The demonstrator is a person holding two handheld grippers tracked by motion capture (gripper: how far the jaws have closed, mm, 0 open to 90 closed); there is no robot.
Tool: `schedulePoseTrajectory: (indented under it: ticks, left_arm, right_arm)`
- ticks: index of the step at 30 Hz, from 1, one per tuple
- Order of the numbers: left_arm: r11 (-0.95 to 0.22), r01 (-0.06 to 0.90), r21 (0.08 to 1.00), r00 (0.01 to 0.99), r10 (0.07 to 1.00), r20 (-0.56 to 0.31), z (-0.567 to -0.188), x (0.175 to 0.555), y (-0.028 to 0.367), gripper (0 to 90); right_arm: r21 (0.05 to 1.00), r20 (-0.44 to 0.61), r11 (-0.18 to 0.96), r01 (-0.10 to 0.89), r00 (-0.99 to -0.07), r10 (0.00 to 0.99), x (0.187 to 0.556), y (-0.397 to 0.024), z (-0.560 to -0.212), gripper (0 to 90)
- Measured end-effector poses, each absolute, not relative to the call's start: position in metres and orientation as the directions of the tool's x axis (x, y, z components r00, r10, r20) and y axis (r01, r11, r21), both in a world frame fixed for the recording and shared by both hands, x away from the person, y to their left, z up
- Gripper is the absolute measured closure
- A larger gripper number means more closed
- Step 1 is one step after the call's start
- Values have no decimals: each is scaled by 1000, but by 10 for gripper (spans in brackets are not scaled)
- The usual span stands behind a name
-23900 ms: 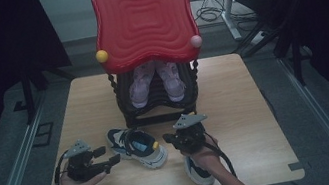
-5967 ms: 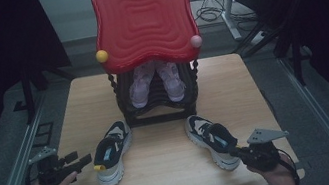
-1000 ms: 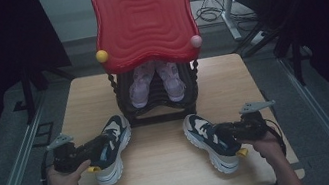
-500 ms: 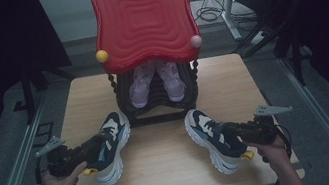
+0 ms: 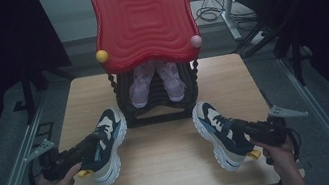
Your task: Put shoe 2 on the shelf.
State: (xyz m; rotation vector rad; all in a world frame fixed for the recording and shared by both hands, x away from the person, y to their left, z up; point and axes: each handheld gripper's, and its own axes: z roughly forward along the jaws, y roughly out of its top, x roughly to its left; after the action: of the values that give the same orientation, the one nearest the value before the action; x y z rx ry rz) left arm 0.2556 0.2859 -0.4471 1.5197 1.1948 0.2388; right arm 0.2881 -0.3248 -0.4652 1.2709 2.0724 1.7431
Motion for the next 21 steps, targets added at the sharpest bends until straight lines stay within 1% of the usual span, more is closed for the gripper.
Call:
schedulePoseTrajectory:
  ticks: [9,21]
  left_arm:
    - [168,524,835,462,767,-444,-444,254,290,699]
    - [184,512,839,462,764,-450,-438,258,291,700]
  right_arm:
    - [870,415,-110,480,-596,688,286,-335,-464,757]
    - [879,424,-157,450,-586,691,289,-334,-453,758]
